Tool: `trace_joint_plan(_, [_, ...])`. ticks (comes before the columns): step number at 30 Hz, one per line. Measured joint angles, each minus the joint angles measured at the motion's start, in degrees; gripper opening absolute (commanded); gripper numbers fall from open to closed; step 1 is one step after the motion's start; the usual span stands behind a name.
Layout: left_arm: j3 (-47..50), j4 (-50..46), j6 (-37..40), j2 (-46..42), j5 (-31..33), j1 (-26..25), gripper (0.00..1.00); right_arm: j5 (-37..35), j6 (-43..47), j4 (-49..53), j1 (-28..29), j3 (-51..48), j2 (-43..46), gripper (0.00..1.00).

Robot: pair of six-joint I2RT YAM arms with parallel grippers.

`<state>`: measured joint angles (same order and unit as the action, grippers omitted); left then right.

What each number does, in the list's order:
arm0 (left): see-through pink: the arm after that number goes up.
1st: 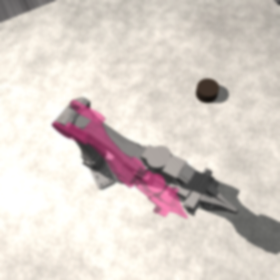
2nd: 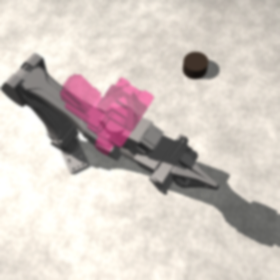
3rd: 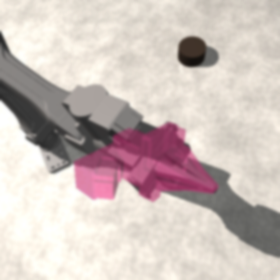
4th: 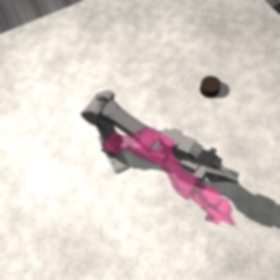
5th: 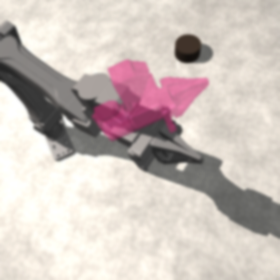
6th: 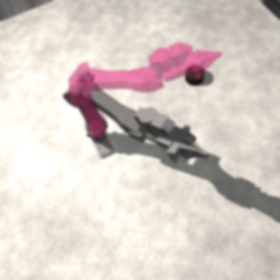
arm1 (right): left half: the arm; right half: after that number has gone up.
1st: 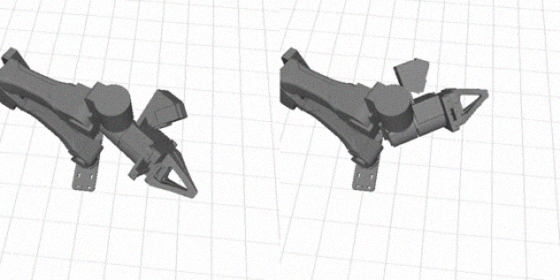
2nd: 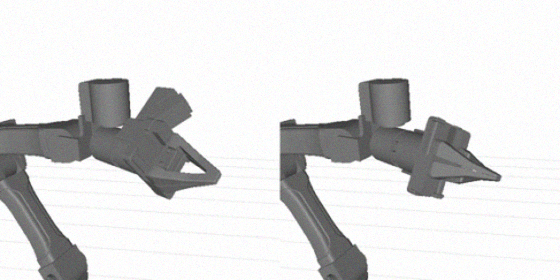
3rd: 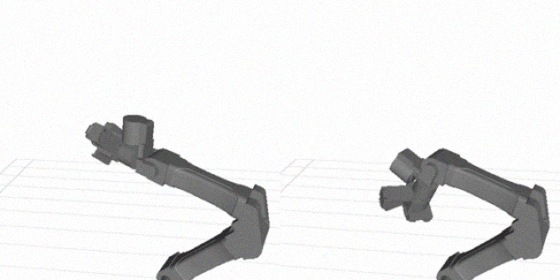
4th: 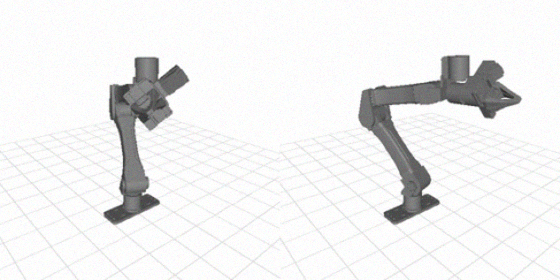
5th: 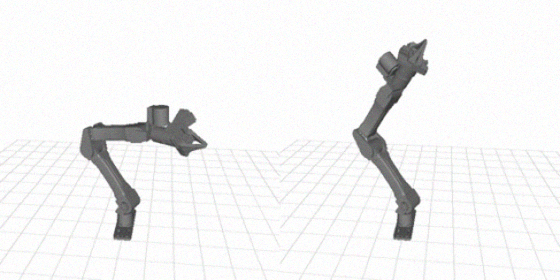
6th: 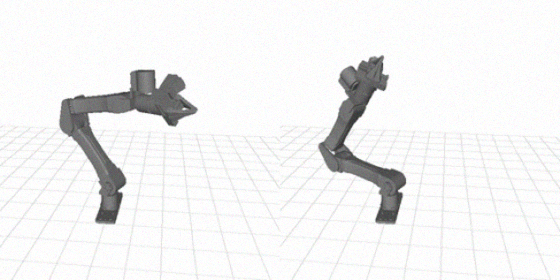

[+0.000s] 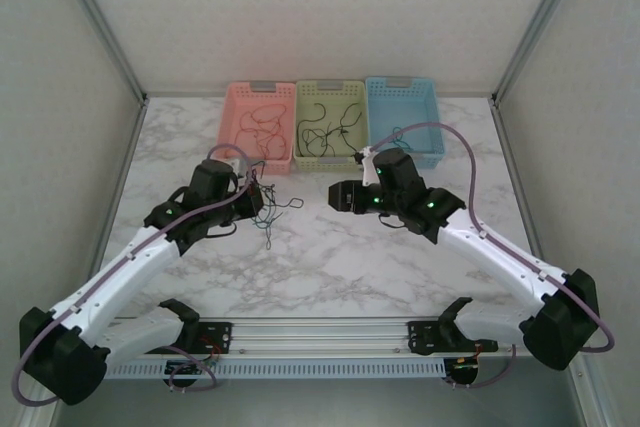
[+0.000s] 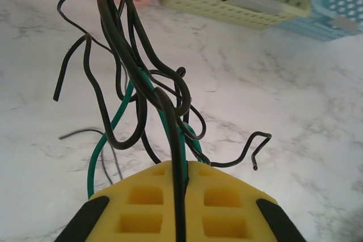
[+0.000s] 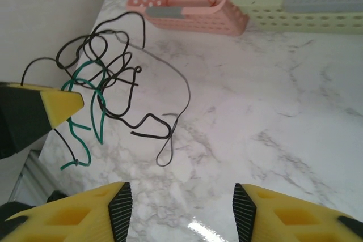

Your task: Untangle the cables

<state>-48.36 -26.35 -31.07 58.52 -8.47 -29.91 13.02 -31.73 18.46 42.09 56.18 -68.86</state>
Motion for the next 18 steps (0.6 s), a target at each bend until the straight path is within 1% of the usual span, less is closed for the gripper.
trace_joint_plan(4, [-1.1,-0.9,0.8,-1.9,-2.3,0.0,0.0,2.3,1.5,-1.3,3.6,0.1,-2.2,0.6])
trace_joint_plan(7, [-2.3,-1.9,1.2,-2.7,-2.6,0.0,0.0,3.3,2.9,-1.5,5.5,0.2,-3.7,0.6])
trace_joint_plan(13, [-3.6,-4.6,1.0,-5.3,0.4,0.0,0.0,2.9,3.7,-3.3,5.8,-0.5,-4.1,0.61])
trace_joint_plan(18, [-6.1,-6.4,1.1,-6.9,-0.2,0.0,0.0,2.0,3.7,-5.7,5.8,-2.4,-4.1,0.61])
